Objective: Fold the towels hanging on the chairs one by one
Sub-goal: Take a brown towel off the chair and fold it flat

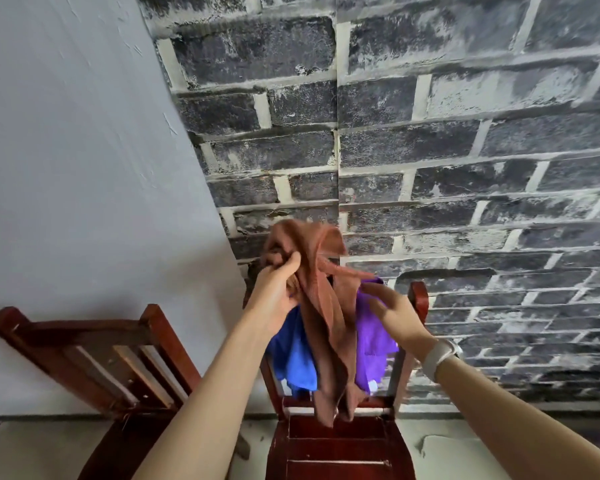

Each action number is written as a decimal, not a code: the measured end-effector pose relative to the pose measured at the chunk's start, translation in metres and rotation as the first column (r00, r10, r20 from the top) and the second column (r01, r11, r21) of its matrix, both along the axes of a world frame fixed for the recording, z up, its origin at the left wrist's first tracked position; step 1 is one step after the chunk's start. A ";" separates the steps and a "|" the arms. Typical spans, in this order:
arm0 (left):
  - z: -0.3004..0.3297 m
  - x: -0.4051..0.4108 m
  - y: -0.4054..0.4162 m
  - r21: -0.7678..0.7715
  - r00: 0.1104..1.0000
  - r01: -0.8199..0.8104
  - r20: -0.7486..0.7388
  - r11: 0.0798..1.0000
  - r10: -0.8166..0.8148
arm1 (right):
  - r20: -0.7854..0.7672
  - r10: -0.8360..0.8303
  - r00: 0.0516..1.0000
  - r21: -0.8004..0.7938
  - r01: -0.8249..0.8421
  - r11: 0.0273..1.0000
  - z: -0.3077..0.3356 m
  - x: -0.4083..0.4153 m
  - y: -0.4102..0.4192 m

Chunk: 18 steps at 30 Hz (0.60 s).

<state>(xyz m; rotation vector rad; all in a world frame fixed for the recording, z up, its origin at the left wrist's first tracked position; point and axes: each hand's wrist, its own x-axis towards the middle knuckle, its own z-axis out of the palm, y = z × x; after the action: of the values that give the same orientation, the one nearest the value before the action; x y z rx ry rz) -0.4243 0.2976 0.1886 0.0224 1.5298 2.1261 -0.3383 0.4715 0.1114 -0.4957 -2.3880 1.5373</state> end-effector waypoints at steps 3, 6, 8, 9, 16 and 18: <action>0.002 0.015 -0.001 0.074 0.989 0.075 0.120 0.994 -0.083 | -0.089 0.180 0.980 -0.263 -0.197 0.944 0.020 0.027 -0.016; 0.016 0.032 -0.004 0.028 0.976 0.149 0.156 0.989 -0.151 | -0.101 0.273 0.957 -0.439 -0.289 0.851 0.023 0.049 -0.031; 0.015 0.040 -0.007 -0.031 0.982 0.110 0.157 0.993 -0.104 | -0.121 0.274 0.954 -0.472 -0.298 0.830 0.021 0.061 -0.040; 0.013 0.045 -0.010 -0.075 0.988 0.085 0.137 0.994 -0.074 | -0.130 0.261 0.956 -0.471 -0.292 0.833 0.025 0.068 -0.046; -0.032 0.129 -0.032 -0.435 0.960 0.203 -0.087 0.877 -0.265 | -0.160 0.054 0.986 -0.487 -0.127 0.864 0.011 0.107 -0.051; -0.042 0.146 -0.031 -0.455 0.958 0.200 -0.096 0.868 -0.271 | -0.122 0.084 0.989 -0.484 -0.133 0.865 0.006 0.118 -0.050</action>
<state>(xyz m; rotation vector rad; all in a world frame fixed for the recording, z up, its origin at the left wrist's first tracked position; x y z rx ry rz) -0.2788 0.2664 0.1467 0.2121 1.9632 1.5787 -0.2203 0.4216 0.1176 -0.3731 -1.9646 2.1813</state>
